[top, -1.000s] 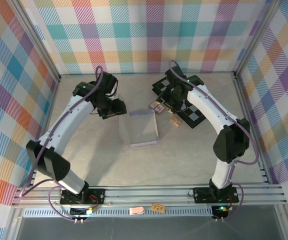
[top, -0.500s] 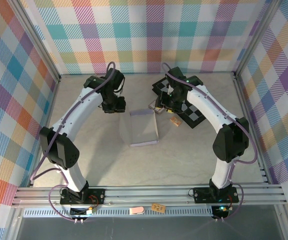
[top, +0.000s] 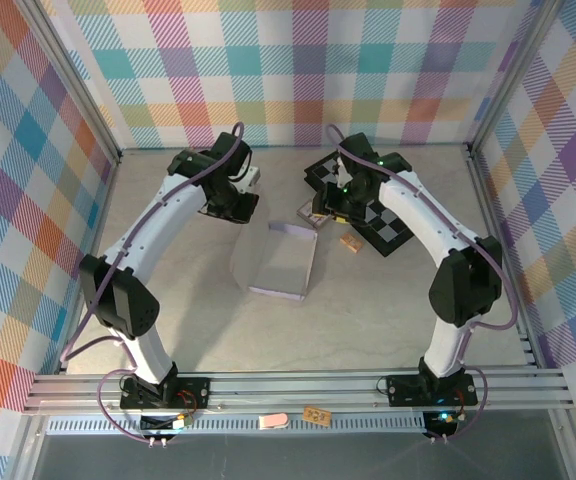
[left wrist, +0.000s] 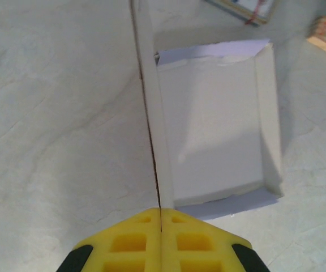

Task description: Fold the paper box

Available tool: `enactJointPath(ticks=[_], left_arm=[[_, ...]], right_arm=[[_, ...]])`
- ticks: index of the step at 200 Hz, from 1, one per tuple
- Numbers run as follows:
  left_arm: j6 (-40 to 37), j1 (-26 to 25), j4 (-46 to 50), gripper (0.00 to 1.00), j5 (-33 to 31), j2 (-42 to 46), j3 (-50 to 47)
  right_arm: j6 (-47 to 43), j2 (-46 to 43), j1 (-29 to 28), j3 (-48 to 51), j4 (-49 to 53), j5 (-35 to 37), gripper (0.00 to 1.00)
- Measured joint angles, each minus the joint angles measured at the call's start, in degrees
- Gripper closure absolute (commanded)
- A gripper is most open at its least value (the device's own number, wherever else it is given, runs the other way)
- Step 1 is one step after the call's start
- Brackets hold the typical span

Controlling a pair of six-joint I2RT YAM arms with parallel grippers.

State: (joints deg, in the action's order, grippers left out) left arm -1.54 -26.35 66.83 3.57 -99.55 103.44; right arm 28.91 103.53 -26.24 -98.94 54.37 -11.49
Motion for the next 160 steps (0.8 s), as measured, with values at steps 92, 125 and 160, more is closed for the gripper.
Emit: enactJointPath(ticks=[92, 125, 160], left_arm=[[-29.5, -4.5, 0.1, 1.00, 13.1, 2.3, 1.9], [-36.8, -4.9, 1.4, 1.00, 15.5, -0.4, 2.9], [-37.7, -4.6, -2.3, 0.63, 13.8, -2.3, 2.2]], right_arm=[[-11.6, -12.2, 0.8, 15.9, -12.3, 0.3, 0.48], [-17.5, -20.3, 0.9, 28.3, -21.8, -0.1, 0.44], [-23.5, -19.7, 1.4, 31.3, -26.3, -0.9, 0.42]])
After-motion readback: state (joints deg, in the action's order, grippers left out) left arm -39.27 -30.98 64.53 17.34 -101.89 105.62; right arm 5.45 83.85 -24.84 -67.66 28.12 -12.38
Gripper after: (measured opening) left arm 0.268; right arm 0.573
